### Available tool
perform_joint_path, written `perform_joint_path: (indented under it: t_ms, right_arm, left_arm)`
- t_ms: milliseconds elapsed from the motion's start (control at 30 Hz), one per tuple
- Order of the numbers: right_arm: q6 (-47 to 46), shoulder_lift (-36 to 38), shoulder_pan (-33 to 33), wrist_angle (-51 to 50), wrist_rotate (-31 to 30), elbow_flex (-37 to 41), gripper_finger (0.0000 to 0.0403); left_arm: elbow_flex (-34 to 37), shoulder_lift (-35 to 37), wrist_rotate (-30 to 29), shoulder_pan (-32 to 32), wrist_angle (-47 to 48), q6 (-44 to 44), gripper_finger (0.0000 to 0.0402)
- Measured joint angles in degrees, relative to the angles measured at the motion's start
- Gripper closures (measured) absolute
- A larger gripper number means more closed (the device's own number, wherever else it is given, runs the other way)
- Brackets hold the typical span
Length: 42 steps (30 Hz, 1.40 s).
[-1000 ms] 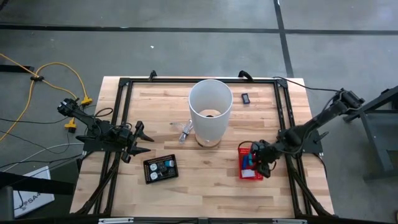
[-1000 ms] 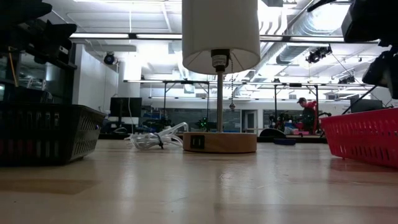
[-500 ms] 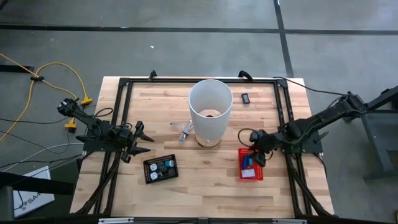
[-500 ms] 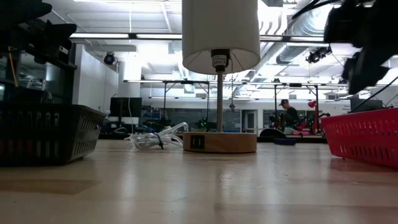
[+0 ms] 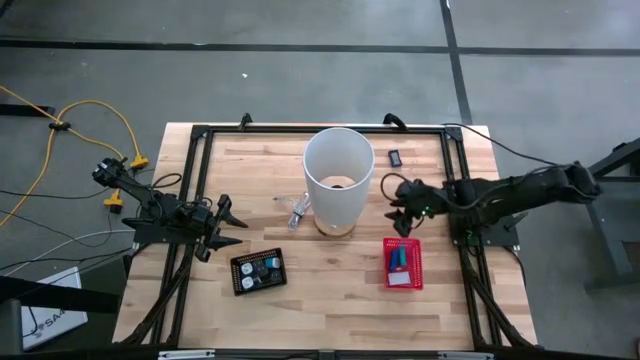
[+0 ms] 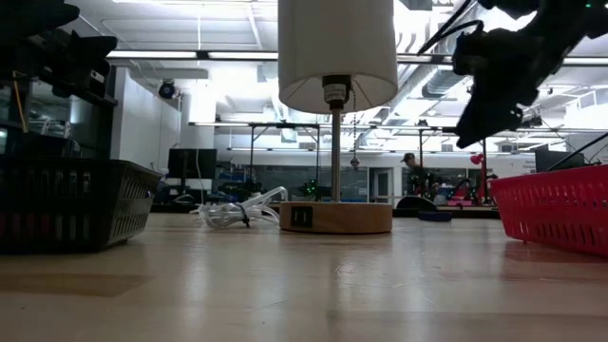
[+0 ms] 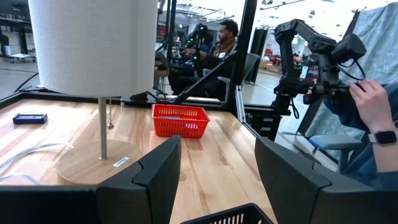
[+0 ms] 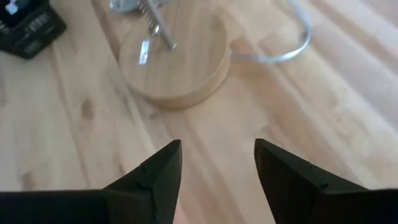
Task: Pick & Place Office items
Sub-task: Put the blue digital clock into the orange bin
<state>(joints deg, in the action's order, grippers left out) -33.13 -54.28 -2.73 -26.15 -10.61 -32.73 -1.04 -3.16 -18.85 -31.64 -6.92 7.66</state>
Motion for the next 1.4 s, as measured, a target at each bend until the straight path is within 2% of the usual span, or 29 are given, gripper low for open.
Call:
perform_joint_path:
  t_ms: [200, 500, 833, 1000, 1133, 1267, 1400]
  right_arm:
    - [4.07, -0.62, 4.55, 3.63, -1.32, 0.0, 0.0215]
    - [4.02, -6.79, 12.29, 9.24, -4.98, -0.02, 0.0215]
    - [8.7, -8.83, 22.45, 8.72, -5.99, -1.09, 0.0215]
    - [11.83, -8.83, 25.58, 2.49, -6.35, -7.09, 0.0215]
    - [9.86, -10.41, 27.47, -5.58, -9.36, -13.15, 0.0215]
    - [4.74, -14.84, 30.53, -13.31, -9.65, -18.91, 0.0215]
    - [3.11, -20.94, 33.85, -16.76, -10.35, -23.25, 0.0215]
  left_arm:
    - [0.0, 0.0, 0.0, 0.0, 0.0, 0.0, 0.0202]
    - [0.0, 0.0, 0.0, 0.0, 0.0, 0.0, 0.0202]
    - [0.0, 0.0, 0.0, 0.01, 0.0, 0.01, 0.0202]
    - [0.0, 0.0, 0.0, 0.0, 0.0, 0.0, 0.0202]
    - [0.0, 0.0, 0.0, 0.0, 0.0, 0.0, 0.0202]
    - [0.0, 0.0, 0.0, 0.0, 0.0, 0.02, 0.0202]
    - [0.0, 0.0, 0.0, 0.02, 0.0, 0.02, 0.0202]
